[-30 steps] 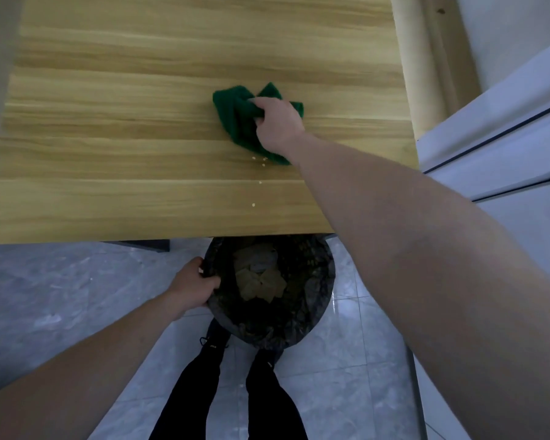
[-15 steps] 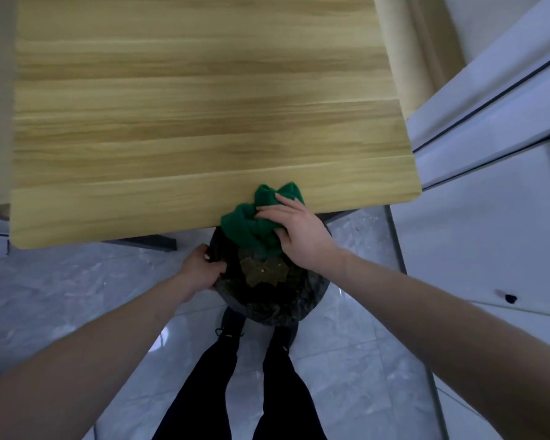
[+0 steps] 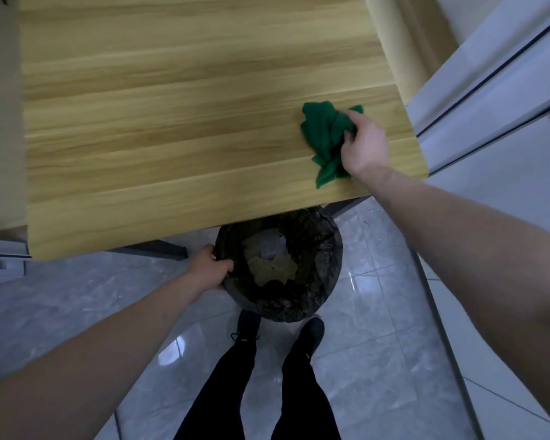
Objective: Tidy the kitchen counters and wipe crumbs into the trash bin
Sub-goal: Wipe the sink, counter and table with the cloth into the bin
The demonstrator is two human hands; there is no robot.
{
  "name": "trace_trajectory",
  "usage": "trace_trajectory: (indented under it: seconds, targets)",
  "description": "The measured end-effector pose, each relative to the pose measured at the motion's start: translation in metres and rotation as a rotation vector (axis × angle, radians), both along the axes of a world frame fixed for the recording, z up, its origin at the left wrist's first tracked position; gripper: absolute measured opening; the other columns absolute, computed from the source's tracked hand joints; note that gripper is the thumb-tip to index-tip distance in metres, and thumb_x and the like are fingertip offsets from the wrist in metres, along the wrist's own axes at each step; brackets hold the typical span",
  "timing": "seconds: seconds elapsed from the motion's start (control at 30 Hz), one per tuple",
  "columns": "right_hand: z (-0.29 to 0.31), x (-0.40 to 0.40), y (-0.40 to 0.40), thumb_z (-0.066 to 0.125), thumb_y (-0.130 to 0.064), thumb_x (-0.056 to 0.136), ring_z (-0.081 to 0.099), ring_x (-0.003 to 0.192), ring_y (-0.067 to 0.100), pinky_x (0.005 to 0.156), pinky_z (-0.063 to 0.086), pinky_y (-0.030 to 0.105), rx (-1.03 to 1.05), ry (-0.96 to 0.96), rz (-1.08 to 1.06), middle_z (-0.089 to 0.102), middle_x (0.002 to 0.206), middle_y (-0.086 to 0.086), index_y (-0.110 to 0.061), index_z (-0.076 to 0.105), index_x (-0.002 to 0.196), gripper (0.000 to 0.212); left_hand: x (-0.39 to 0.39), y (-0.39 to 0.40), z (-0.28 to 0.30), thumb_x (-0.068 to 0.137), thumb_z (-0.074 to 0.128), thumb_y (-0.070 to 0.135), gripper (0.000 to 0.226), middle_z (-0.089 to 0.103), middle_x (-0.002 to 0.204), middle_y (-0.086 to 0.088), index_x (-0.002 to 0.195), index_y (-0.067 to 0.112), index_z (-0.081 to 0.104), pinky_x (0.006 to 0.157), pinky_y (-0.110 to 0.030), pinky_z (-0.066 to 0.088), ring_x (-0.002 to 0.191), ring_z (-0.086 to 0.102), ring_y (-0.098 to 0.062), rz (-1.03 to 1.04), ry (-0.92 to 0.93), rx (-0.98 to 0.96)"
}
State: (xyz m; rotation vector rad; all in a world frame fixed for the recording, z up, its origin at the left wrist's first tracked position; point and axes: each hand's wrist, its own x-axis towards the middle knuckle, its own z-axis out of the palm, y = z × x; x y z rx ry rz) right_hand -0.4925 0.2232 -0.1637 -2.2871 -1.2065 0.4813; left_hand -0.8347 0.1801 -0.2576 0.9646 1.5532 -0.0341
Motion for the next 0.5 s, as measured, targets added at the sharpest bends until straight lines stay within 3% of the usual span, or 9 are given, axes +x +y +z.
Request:
trace_trajectory:
  seconds: [0.1,0.17,0.3,0.37,0.5]
  targets:
    - [-0.011,-0.005,0.032,0.039,-0.004,0.096,0.063,0.116,0.027,0.091,0.045,0.025,-0.080,0.075,-0.214,0.068,0.127,0.004,-0.025,0.058,0.139,0.051,0.000,-0.001,-0.005,0.086,0.065,-0.001,0.031,0.059,0.101,-0.014,0.113,0.007,0.052,0.060,-0.042,0.062,0.081,0.065,-0.028,0.048,-0.028,-0.010]
    - [-0.018,-0.021,0.053,0.042,-0.004,0.095,0.062,0.118,0.028,0.098,0.047,0.030,-0.102,0.088,-0.250,0.068,0.126,0.005,-0.027,0.056,0.142,0.055,-0.001,0.000,-0.011,0.086,0.065,-0.001,0.030,0.059,0.099,-0.012,0.113,0.008,0.053,0.058,-0.041,0.062,0.080,0.065,-0.027,0.045,-0.035,-0.004]
    - [-0.040,-0.083,0.061,0.046,-0.005,0.095,0.033,0.147,0.034,0.122,0.024,0.056,-0.143,-0.014,0.041,0.054,0.150,0.000,-0.028,0.049,0.150,0.059,-0.004,0.003,-0.022,0.085,0.067,0.004,0.030,0.062,0.104,-0.013,0.111,0.011,0.055,0.066,-0.044,0.063,0.089,0.068,-0.031,0.032,-0.050,-0.006]
    - [-0.047,-0.115,0.044,0.049,-0.009,0.097,0.025,0.151,0.036,0.123,0.017,0.060,-0.110,-0.088,0.238,0.046,0.156,-0.006,-0.028,0.049,0.150,0.056,-0.004,0.000,-0.025,0.084,0.069,0.005,0.027,0.063,0.104,-0.013,0.106,0.014,0.055,0.061,-0.041,0.063,0.088,0.069,-0.031,0.049,-0.056,-0.007]
    - [-0.053,-0.143,0.005,0.051,-0.010,0.099,0.024,0.152,0.035,0.124,0.016,0.058,-0.052,-0.076,0.458,0.047,0.156,-0.008,-0.028,0.052,0.147,0.052,0.000,-0.008,-0.020,0.083,0.070,0.006,0.026,0.063,0.106,-0.015,0.100,0.017,0.054,0.059,-0.039,0.062,0.089,0.068,-0.032,0.089,-0.065,-0.012]
